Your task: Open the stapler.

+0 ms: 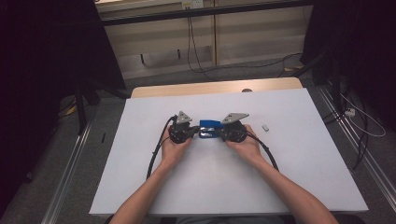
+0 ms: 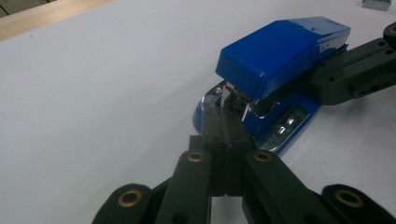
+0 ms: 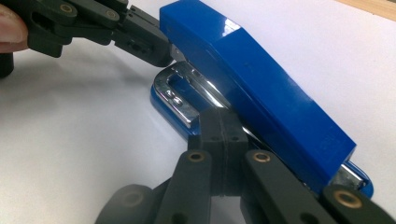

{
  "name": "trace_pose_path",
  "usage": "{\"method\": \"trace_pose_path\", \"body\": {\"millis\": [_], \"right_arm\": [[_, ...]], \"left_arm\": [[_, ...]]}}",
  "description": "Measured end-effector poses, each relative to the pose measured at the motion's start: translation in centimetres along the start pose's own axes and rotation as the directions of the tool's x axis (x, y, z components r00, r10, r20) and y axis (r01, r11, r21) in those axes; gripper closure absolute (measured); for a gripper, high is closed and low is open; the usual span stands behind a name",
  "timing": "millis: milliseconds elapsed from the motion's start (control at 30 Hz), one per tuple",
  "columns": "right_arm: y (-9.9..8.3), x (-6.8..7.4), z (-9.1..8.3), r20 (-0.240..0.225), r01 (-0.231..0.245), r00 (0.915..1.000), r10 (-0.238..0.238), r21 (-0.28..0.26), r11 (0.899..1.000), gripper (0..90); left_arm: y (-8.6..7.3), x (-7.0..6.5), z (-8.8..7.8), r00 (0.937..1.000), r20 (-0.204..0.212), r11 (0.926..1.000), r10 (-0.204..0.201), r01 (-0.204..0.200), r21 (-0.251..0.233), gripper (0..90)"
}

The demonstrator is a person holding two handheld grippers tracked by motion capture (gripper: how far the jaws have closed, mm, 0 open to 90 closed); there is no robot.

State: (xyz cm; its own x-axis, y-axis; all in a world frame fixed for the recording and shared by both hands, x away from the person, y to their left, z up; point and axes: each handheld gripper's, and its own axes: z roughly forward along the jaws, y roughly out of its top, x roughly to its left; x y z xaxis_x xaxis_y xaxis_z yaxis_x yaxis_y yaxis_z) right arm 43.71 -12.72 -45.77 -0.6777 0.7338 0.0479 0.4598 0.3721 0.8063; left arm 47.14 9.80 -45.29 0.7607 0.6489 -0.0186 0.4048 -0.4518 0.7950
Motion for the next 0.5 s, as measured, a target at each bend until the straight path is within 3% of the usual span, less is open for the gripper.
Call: {"method": "trace_pose_path", "body": {"millis": [500], "right_arm": [[-0.03,0.08,0.0,0.006,-0.004,1.0,0.004,0.001,1.0,90.0]], "left_arm": [[0.41,0.07,-0.6,0.9998,0.019,0.9997,0.004,-0.004,-0.025,90.0]]}}
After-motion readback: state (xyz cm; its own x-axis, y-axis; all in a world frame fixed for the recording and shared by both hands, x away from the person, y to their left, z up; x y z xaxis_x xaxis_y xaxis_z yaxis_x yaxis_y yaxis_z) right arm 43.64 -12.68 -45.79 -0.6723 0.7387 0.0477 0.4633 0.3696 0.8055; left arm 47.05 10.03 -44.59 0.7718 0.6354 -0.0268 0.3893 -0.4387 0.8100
